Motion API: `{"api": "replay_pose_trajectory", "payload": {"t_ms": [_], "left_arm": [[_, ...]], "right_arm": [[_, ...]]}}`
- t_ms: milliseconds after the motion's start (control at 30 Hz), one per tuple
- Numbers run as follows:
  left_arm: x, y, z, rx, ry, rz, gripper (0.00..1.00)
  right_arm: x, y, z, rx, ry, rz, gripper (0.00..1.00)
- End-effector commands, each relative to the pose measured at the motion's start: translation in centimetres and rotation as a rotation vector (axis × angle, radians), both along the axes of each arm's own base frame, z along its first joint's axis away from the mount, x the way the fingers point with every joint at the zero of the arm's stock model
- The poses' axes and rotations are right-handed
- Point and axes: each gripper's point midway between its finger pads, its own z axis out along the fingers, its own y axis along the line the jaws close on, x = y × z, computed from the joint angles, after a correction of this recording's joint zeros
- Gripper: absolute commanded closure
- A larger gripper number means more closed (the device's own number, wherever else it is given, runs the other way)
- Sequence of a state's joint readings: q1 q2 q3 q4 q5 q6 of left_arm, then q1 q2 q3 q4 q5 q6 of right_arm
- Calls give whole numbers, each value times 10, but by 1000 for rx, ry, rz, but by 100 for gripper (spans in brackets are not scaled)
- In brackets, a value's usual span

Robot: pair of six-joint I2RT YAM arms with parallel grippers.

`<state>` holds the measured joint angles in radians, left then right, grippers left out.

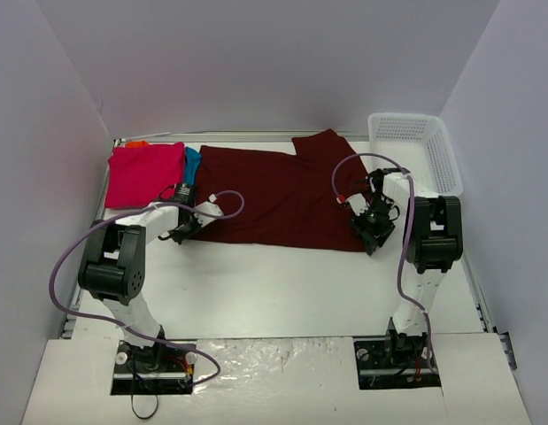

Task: Fold and stack the t-shirts
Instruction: Fold the flattened tshirt in 1/3 of the way

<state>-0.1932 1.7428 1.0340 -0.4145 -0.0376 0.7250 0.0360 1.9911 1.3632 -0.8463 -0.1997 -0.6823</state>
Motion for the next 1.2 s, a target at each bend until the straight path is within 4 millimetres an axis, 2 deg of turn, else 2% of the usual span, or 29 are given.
{"api": "replay_pose_trajectory", "payload": {"t_ms": [0, 100, 167, 200, 233, 267, 400, 533, 833, 1167], "left_arm": [[-15, -5, 0, -49, 47, 18, 98], [-14, -5, 1, -53, 43, 26, 98], [-14, -6, 2, -58, 42, 29, 98], [-14, -6, 2, -58, 42, 31, 98], [-14, -6, 2, -58, 40, 32, 98], [-15, -6, 3, -60, 41, 33, 98], [-20, -8, 9, -58, 41, 25, 98], [-31, -6, 22, -55, 36, 7, 98], [-76, 1, 43, -62, 43, -11, 98], [-129, 8, 60, -70, 76, -50, 98]], "right_arm": [[-3, 3, 2, 15, 30, 6, 53], [-8, 2, -1, 9, 43, 15, 56], [-10, 2, -1, 10, 47, 21, 69], [-11, 1, -1, 11, 48, 24, 78], [-11, 1, -1, 9, 48, 24, 96], [-11, 0, -1, 5, 48, 23, 100], [-16, -4, 5, -14, 44, 32, 100], [-29, -7, 24, -21, 47, 46, 100], [-66, -16, 59, -47, 24, 85, 100], [-96, -29, 73, -67, 19, 109, 100]]}}
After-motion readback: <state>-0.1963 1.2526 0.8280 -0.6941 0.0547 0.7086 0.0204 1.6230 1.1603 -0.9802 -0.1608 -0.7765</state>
